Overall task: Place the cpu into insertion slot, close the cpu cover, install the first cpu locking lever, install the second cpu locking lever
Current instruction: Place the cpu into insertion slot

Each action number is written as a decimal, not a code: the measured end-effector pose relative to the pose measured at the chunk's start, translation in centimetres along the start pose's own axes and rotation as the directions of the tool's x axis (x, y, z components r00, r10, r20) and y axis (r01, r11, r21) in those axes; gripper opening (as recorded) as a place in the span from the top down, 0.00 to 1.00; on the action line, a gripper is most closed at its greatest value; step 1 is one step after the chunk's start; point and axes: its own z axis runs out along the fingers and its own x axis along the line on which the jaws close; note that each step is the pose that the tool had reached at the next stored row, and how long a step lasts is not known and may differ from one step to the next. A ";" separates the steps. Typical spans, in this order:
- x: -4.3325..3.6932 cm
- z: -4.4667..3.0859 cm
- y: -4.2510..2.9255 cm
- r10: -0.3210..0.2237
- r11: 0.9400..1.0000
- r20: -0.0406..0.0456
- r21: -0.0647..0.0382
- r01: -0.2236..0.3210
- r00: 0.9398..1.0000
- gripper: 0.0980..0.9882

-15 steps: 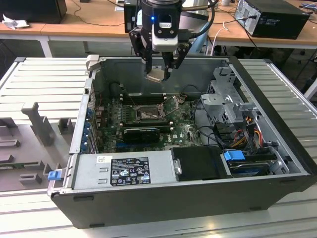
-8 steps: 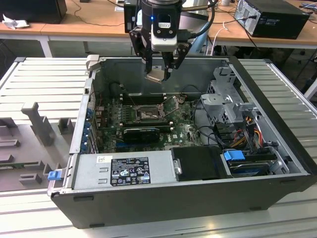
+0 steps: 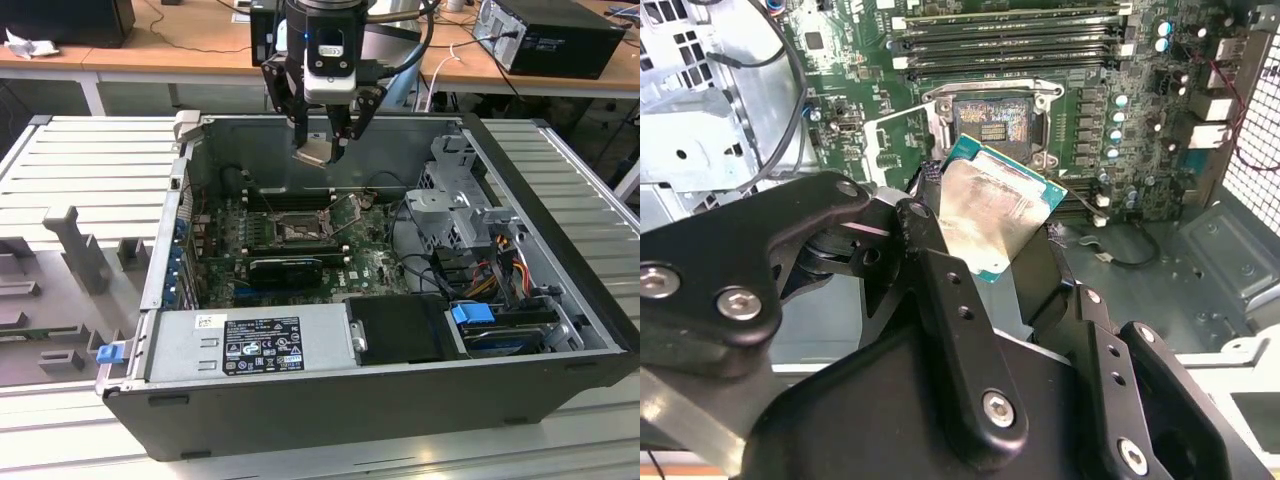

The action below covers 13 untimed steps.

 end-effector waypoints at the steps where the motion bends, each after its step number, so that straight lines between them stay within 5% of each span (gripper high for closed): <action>1: 0.00 0.00 0.00 0.008 1.000 0.001 0.000 -0.008 1.000 0.52; 13: 0.00 0.04 0.00 0.156 0.988 0.014 -0.004 -0.156 0.988 0.52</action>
